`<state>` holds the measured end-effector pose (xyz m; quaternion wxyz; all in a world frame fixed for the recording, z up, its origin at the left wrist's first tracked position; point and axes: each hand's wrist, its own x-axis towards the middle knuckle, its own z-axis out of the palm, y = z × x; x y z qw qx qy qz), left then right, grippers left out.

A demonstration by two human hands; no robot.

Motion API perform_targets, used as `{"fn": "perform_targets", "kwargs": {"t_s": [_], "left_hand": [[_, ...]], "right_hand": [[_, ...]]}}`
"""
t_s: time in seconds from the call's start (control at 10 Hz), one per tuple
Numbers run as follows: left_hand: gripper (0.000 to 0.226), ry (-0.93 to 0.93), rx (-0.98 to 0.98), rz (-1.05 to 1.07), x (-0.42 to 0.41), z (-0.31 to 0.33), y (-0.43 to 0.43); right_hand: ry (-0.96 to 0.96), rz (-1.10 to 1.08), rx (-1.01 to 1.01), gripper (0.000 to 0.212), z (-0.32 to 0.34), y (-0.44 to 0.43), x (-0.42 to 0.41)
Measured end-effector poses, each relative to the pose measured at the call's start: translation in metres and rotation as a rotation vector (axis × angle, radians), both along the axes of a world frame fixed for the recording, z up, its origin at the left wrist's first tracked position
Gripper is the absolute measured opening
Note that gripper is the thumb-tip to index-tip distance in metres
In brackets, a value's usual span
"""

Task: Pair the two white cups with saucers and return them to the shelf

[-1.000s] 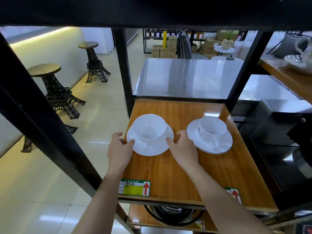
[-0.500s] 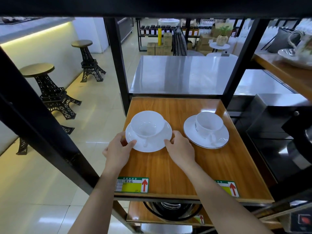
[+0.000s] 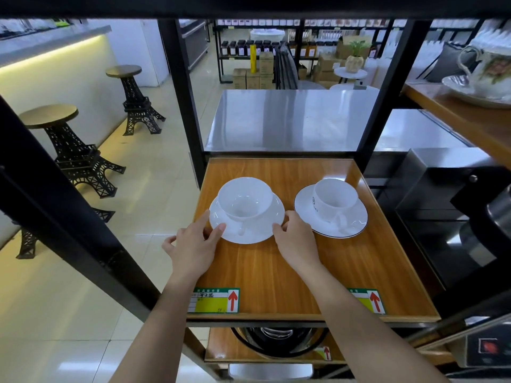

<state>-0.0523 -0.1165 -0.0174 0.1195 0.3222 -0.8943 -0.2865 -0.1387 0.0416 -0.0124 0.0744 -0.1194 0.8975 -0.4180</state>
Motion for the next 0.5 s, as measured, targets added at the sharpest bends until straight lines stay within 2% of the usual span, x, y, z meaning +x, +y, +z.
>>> {"fn": "perform_targets", "kwargs": {"t_s": [0.2,0.4,0.5], "left_hand": [[0.046,0.01,-0.01,0.005,0.002,0.001,0.003],[0.045,0.044,0.019,0.038,0.005,0.002,0.006],[0.044,0.072,0.108,0.09,0.006,0.008,0.01]], "right_hand": [[0.011,-0.016,0.008,0.03,0.0,-0.001,0.0],[-0.017,-0.018,0.04,0.046,0.008,0.0,0.001],[-0.05,-0.04,0.033,0.05,0.012,0.01,0.004]]}}
